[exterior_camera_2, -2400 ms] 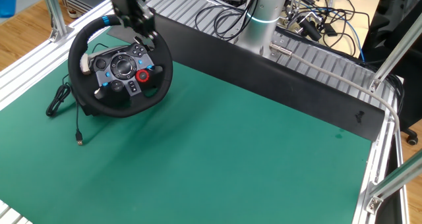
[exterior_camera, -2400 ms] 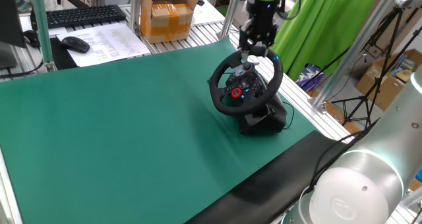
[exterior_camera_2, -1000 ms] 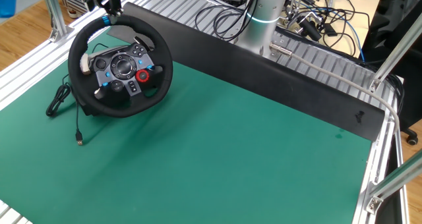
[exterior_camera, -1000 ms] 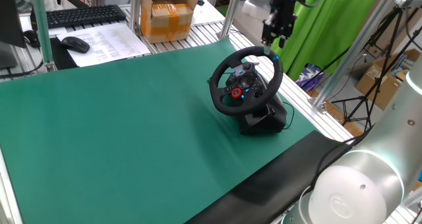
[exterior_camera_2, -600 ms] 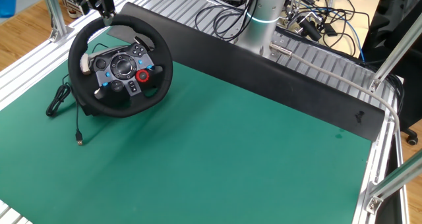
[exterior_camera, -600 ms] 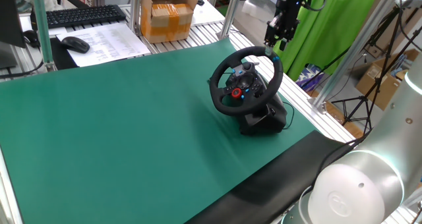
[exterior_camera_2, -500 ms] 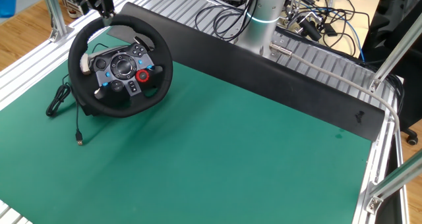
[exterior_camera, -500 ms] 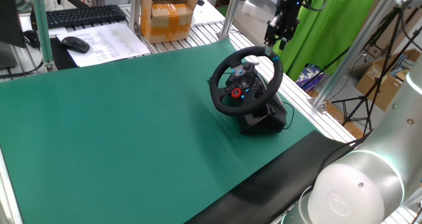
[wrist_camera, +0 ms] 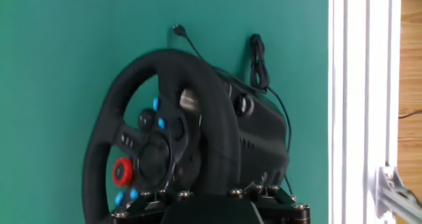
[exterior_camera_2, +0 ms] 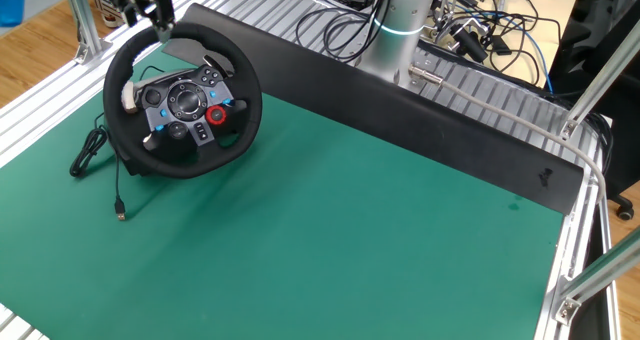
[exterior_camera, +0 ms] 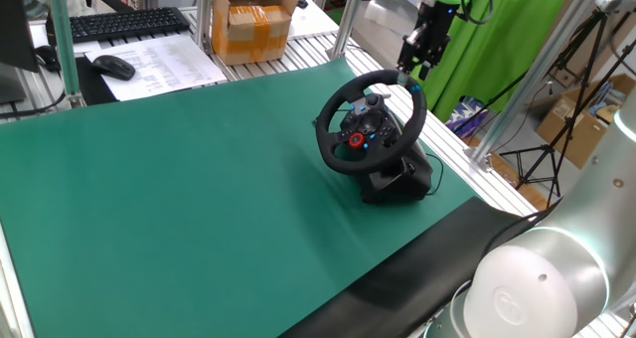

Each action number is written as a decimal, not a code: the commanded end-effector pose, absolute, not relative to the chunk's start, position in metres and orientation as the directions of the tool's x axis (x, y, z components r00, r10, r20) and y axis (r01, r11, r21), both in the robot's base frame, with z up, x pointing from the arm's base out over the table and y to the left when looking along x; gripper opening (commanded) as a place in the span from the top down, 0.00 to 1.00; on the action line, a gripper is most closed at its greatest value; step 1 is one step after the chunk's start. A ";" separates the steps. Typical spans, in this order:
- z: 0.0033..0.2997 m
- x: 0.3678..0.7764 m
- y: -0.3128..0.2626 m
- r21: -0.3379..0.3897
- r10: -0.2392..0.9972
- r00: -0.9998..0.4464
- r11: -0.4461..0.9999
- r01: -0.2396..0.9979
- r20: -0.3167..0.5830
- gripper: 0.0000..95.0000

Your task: Rotate the steering wheel 90 degrees counterclockwise

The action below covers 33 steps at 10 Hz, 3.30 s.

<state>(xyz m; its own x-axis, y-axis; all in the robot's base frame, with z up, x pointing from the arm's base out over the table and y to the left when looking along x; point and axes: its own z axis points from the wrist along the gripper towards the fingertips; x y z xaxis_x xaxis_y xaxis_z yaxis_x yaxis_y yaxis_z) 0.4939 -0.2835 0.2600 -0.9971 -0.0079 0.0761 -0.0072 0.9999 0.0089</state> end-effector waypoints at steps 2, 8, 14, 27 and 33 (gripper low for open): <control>0.250 0.497 -0.280 0.013 0.002 -0.999 1.000 0.003 0.051 0.40; 0.245 0.502 -0.278 0.044 -0.026 -0.997 0.999 -0.023 0.068 1.00; 0.223 0.536 -0.277 0.070 -0.056 -0.996 0.996 -0.052 0.062 1.00; 0.234 0.528 -0.279 0.053 0.036 -0.996 0.998 0.041 0.087 0.20; 0.251 0.485 -0.287 0.051 0.033 -0.994 0.998 0.039 0.102 0.80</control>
